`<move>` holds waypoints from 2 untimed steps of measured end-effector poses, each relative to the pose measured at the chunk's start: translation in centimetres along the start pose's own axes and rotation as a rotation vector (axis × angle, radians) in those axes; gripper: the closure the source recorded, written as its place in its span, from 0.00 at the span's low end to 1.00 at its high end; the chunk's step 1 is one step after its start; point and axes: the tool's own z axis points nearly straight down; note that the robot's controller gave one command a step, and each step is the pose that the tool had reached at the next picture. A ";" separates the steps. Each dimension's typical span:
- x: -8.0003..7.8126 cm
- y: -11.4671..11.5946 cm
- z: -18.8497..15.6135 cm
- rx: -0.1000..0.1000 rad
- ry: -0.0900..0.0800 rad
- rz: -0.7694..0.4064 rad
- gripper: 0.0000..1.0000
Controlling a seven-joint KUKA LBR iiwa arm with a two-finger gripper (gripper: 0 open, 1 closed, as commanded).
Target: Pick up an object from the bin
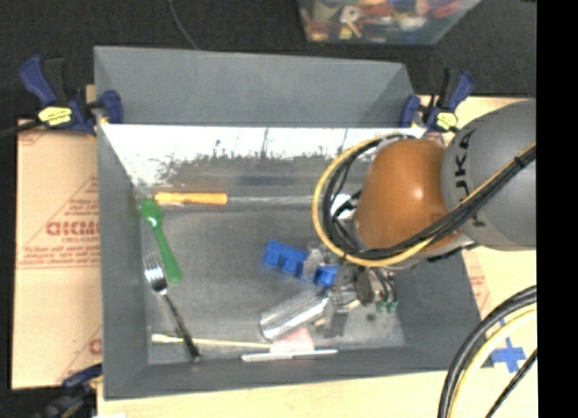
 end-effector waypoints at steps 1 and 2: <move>-0.2 0.0 -0.3 0.000 -0.008 0.000 0.00; 1.4 0.0 7.1 0.001 -0.024 -0.085 0.00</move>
Offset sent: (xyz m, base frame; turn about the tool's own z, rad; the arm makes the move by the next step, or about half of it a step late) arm -0.0195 0.0003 -0.0734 -0.0878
